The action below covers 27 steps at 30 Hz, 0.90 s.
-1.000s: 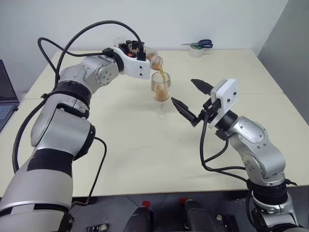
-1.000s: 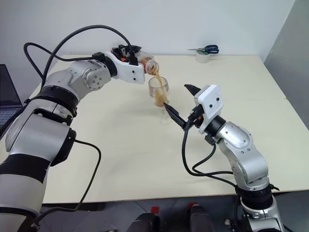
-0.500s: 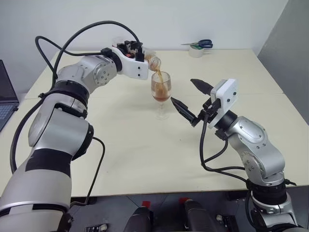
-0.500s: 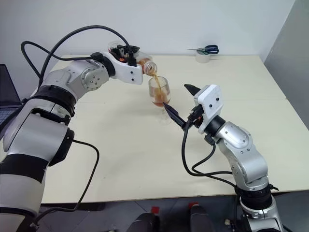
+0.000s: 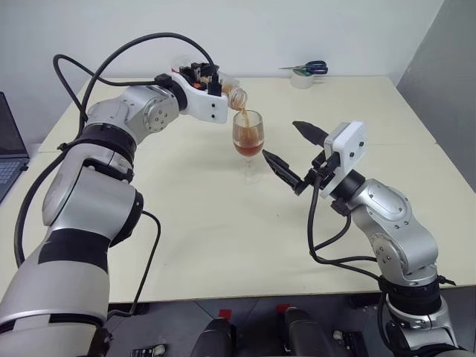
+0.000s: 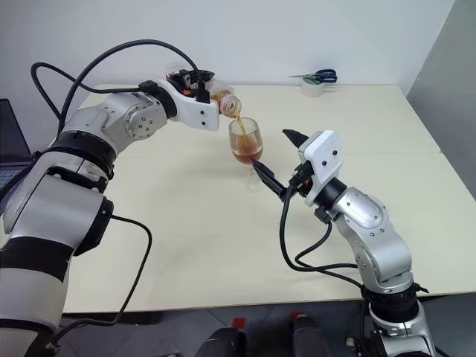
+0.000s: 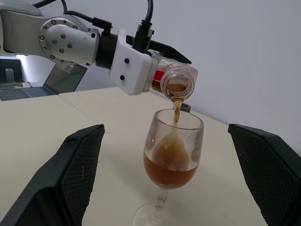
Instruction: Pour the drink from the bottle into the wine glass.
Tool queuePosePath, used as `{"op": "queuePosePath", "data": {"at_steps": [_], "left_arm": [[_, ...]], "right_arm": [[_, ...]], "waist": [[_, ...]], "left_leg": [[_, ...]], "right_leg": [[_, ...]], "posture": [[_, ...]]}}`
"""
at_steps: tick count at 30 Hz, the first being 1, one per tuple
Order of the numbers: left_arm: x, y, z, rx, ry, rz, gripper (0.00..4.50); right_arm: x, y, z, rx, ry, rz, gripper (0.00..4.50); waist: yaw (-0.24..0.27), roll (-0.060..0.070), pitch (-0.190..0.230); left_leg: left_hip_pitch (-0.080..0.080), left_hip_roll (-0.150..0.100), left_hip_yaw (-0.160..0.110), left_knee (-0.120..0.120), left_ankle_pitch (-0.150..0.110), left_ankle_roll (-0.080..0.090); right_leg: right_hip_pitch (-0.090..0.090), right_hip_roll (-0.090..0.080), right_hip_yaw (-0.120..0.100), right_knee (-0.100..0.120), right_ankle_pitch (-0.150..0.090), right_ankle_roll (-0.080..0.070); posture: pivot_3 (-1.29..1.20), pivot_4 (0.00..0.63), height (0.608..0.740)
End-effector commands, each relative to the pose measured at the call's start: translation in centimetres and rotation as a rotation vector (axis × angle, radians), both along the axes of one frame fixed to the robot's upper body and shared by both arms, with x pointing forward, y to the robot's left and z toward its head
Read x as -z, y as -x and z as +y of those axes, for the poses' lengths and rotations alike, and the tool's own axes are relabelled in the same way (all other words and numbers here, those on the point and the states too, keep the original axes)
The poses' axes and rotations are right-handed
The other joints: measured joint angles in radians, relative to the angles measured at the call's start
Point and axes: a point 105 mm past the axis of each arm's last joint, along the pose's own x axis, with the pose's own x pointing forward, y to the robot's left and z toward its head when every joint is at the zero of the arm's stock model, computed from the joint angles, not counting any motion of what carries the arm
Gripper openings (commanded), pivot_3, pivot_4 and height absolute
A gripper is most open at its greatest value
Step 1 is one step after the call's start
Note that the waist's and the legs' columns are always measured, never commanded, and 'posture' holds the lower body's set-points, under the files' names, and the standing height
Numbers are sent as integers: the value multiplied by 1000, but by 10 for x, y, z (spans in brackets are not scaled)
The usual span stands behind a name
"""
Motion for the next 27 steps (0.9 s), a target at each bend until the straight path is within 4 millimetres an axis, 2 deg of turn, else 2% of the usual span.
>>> {"op": "queuePosePath", "data": {"at_steps": [1, 16, 21, 24, 27], "left_arm": [[-25, 4, 0, 11, 47, -59, 1609], [-39, 11, -8, 114, 362, 31, 1609], [-56, 15, -9, 190, 589, 82, 1609], [-52, 14, -10, 259, 828, 206, 1609], [-43, 7, 3, 244, 1061, 296, 1609]], "right_arm": [[-11, 6, 1, -19, -11, -55, 4500], [-8, 5, -3, -31, 19, -39, 4500], [-10, 7, -3, -64, 32, -40, 4500], [-17, 10, 0, -111, 44, -45, 4500], [-21, 20, -2, -174, 77, -38, 4500]], "waist": [[0, 0, 0], [-1, 0, 0], [-2, 0, 0], [-3, 0, 0], [-5, 0, -1]], "left_leg": [[0, 0, 0, 0, 0, 0], [0, 0, 0, 1, 0, 0], [0, 0, 0, 1, 0, 0], [0, 0, 0, 1, 0, 0], [0, 0, 0, 3, 0, 0]], "right_leg": [[0, 0, 0, 0, 0, 0], [0, 0, 0, 0, 0, 0], [0, 0, 0, 0, 0, 0], [0, -1, 0, 0, 0, 0], [1, -1, 0, 1, 0, 0]], "posture": [[0, 150, 740], [0, 150, 740], [0, 150, 740], [0, 150, 740], [0, 150, 740]]}}
